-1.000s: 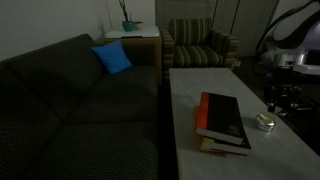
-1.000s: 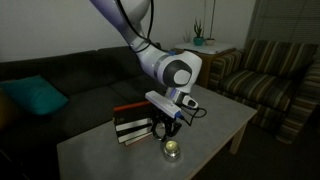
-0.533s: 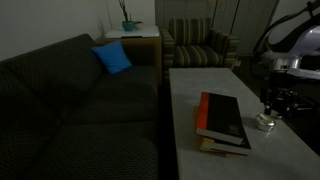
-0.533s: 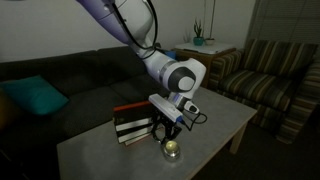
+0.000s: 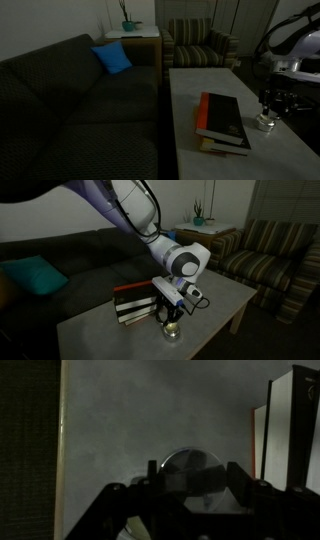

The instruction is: Place the lid on the silver container

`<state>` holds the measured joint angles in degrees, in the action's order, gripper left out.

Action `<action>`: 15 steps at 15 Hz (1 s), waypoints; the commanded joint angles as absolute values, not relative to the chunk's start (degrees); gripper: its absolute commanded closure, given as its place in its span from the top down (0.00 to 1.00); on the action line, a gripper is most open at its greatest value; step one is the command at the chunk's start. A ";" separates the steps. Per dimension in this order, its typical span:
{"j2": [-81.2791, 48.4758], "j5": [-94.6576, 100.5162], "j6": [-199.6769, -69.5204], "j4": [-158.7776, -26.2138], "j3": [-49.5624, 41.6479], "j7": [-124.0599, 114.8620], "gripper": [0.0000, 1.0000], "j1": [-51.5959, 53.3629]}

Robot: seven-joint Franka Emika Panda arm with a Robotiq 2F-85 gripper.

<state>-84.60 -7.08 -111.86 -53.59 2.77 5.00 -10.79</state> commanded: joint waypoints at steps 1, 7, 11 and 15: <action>-84.60 -7.47 -111.66 -53.39 2.43 5.14 0.69 -10.54; -84.60 -8.37 -111.88 -53.83 1.86 1.35 0.44 -10.76; -84.60 -8.46 -113.34 -54.03 1.16 -1.56 0.44 -11.24; -84.60 -9.33 -115.30 -54.54 1.25 -2.87 0.44 -12.36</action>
<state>-84.60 -7.40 -113.00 -53.65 1.34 -2.05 -11.38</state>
